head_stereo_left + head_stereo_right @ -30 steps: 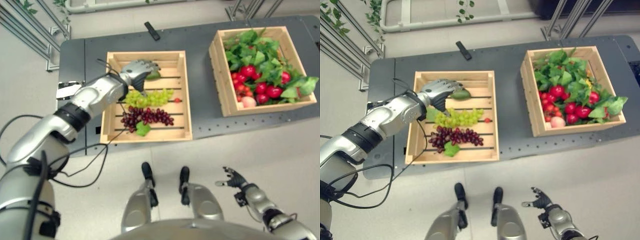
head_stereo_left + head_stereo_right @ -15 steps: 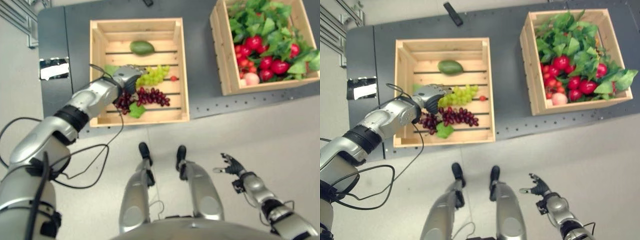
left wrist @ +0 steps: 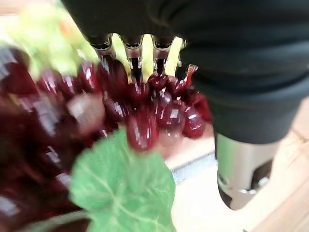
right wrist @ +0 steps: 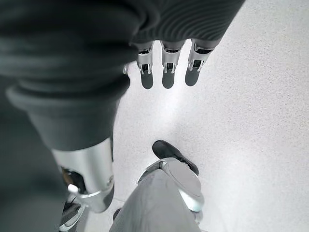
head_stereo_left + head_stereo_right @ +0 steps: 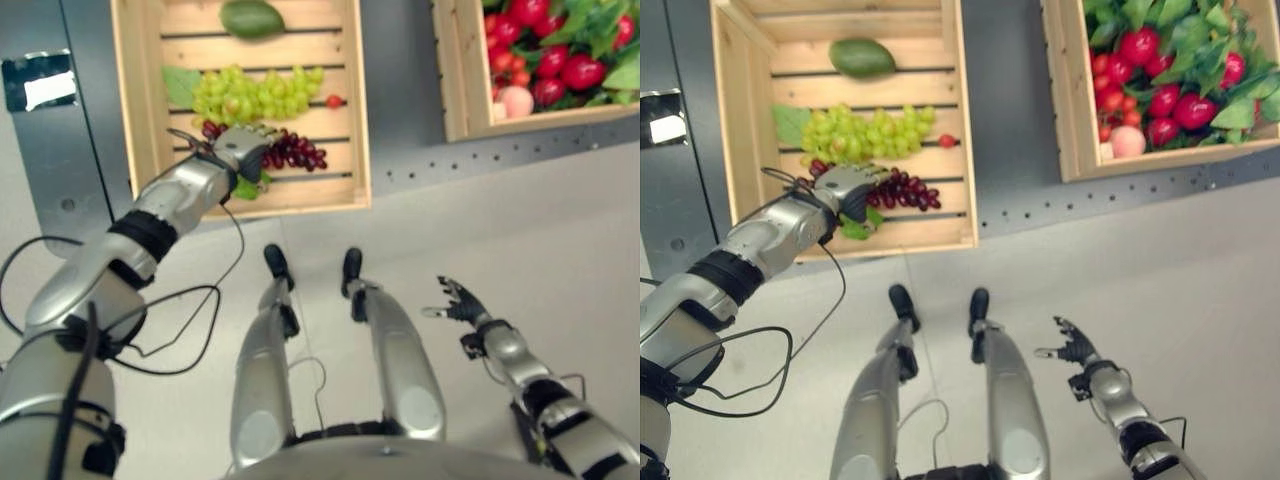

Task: Pick up the fruits from the basket on one side to the basket on the other side

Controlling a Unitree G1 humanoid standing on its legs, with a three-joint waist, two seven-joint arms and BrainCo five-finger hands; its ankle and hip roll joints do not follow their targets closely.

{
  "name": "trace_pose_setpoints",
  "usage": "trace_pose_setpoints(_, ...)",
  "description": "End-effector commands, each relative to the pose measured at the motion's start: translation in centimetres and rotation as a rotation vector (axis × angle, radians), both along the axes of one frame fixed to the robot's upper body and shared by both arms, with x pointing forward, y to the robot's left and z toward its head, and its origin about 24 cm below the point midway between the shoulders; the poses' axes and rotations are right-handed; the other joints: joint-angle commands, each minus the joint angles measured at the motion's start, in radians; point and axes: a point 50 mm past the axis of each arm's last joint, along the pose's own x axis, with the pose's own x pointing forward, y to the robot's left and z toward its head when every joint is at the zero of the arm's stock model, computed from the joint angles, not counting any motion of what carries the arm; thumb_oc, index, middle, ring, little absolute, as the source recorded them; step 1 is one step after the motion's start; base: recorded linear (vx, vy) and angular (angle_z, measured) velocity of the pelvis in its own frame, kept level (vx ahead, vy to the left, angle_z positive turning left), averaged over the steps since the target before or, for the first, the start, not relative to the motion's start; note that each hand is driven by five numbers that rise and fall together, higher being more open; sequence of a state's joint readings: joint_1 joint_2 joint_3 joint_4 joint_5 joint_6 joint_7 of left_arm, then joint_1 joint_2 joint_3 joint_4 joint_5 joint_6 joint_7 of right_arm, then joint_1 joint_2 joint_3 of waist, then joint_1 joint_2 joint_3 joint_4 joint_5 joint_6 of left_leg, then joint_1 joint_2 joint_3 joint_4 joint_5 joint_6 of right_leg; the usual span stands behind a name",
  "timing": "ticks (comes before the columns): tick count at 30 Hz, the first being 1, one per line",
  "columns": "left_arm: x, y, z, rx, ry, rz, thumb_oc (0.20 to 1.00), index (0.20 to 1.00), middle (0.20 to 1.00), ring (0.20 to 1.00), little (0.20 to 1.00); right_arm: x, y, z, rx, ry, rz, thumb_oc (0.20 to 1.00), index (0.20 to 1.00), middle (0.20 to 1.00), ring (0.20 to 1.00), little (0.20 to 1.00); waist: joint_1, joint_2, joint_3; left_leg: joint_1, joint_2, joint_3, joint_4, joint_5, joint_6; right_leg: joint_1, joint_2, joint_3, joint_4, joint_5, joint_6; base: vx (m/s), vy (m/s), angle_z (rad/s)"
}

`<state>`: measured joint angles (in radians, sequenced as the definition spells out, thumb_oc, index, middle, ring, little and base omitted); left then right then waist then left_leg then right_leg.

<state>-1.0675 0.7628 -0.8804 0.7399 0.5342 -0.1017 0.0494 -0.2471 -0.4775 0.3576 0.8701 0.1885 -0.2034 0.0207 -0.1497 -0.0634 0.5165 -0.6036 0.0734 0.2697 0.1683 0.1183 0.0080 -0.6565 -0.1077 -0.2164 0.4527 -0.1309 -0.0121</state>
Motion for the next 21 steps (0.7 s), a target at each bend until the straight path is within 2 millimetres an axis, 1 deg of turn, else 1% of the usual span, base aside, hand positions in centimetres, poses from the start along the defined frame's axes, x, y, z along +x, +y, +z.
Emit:
trace_pose_setpoints(1, 0.3, 0.9, 0.8, -0.008, -0.017, 0.052, 1.0, 1.0, 1.0, 1.0, 1.0, 0.5, -1.5, 1.6, -0.035, -0.079, -0.015, 1.0, 1.0, 1.0, 1.0, 1.0, -0.005, -0.003, 0.003, -0.002, 0.005, -0.004, 0.178, -0.225, -0.021, 0.037, 0.029, 0.009, -0.231, 0.145, 0.12, 0.0, 0.0, 0.0)
trace_pose_setpoints(4, 0.2, 1.2, 0.8, -0.021, -0.028, 0.058, 1.0, 1.0, 1.0, 1.0, 1.0, 1.3, -1.0, 2.6, -0.029, -0.131, 0.007, 1.0, 1.0, 1.0, 1.0, 1.0, -0.005, -0.003, 0.004, -0.05, 0.006, -0.004, 0.177, -0.218, -0.022, -0.015, 0.028, 0.01, -0.225, 0.15, 0.122, -0.03, -0.01, -0.06)
trace_pose_setpoints(6, 0.2, 1.3, 0.8, -0.027, -0.031, 0.06, 1.0, 1.0, 1.0, 1.0, 1.0, 1.4, -0.9, 2.7, -0.024, -0.137, 0.01, 1.0, 1.0, 1.0, 1.0, 1.0, -0.006, -0.004, 0.004, -0.067, 0.006, -0.003, 0.184, -0.218, -0.021, -0.032, 0.028, 0.011, -0.221, 0.151, 0.121, 0.0, 0.0, 0.0)
trace_pose_setpoints(7, 0.1, 1.7, 0.8, -0.031, -0.04, 0.07, 1.0, 1.0, 1.0, 1.0, 1.0, 1.5, -0.5, 2.9, -0.018, -0.151, 0.023, 1.0, 1.0, 1.0, 1.0, 1.0, -0.007, -0.009, 0.004, -0.086, 0.008, -0.003, 0.189, -0.219, -0.02, -0.053, 0.031, 0.012, -0.217, 0.151, 0.119, 0.0, 0.0, 0.0)
trace_pose_setpoints(13, -0.1, 2.8, 1.2, -0.028, -0.072, 0.097, 1.0, 1.0, 1.0, 1.0, 1.0, 1.4, -0.2, 3.2, -0.003, -0.174, 0.041, 1.0, 1.0, 1.0, 1.0, 1.0, -0.018, -0.018, 0.004, -0.131, 0.009, -0.009, 0.196, -0.22, -0.021, -0.095, 0.032, 0.013, -0.212, 0.154, 0.117, 0.0, -0.017, 0.0)
trace_pose_setpoints(17, -0.2, 3.8, 1.4, -0.026, -0.087, 0.131, 1.0, 1.0, 1.0, 1.0, 1.0, 1.5, 0.1, 3.3, 0.008, -0.182, 0.05, 1.0, 1.0, 1.0, 1.0, 1.0, -0.023, -0.028, 0.004, -0.154, 0.012, -0.008, 0.199, -0.22, -0.021, -0.122, 0.035, 0.016, -0.215, 0.159, 0.12, 0.0, 0.0, 0.0)
trace_pose_setpoints(18, -0.2, 3.7, 1.7, -0.028, -0.101, 0.124, 1.0, 1.0, 1.0, 1.0, 1.0, 1.4, 0.0, 3.4, 0.015, -0.188, 0.044, 1.0, 1.0, 1.0, 1.0, 1.0, -0.022, -0.027, 0.004, -0.161, 0.012, -0.009, 0.201, -0.221, -0.02, -0.129, 0.033, 0.016, -0.212, 0.159, 0.12, 0.0, 0.0, 0.0)
trace_pose_setpoints(19, -0.3, 3.9, 1.9, -0.023, -0.107, 0.127, 0.561, 0.561, 0.561, 0.561, 0.561, 1.5, 0.0, 3.5, 0.018, -0.194, 0.042, 1.0, 1.0, 1.0, 1.0, 1.0, -0.022, -0.024, 0.004, -0.174, 0.011, -0.009, 0.204, -0.221, -0.02, -0.139, 0.031, 0.014, -0.21, 0.157, 0.12, 0.0, 0.0, 0.0)
trace_pose_setpoints(21, -0.4, 4.0, 1.9, -0.021, -0.112, 0.131, 0.219, 0.219, 0.219, 0.219, 0.219, 1.6, 0.1, 3.7, 0.024, -0.204, 0.041, 1.0, 1.0, 1.0, 1.0, 1.0, -0.023, -0.025, 0.004, -0.181, 0.011, -0.012, 0.207, -0.222, -0.019, -0.145, 0.03, 0.013, -0.209, 0.157, 0.12, 0.0, 0.0, 0.0)
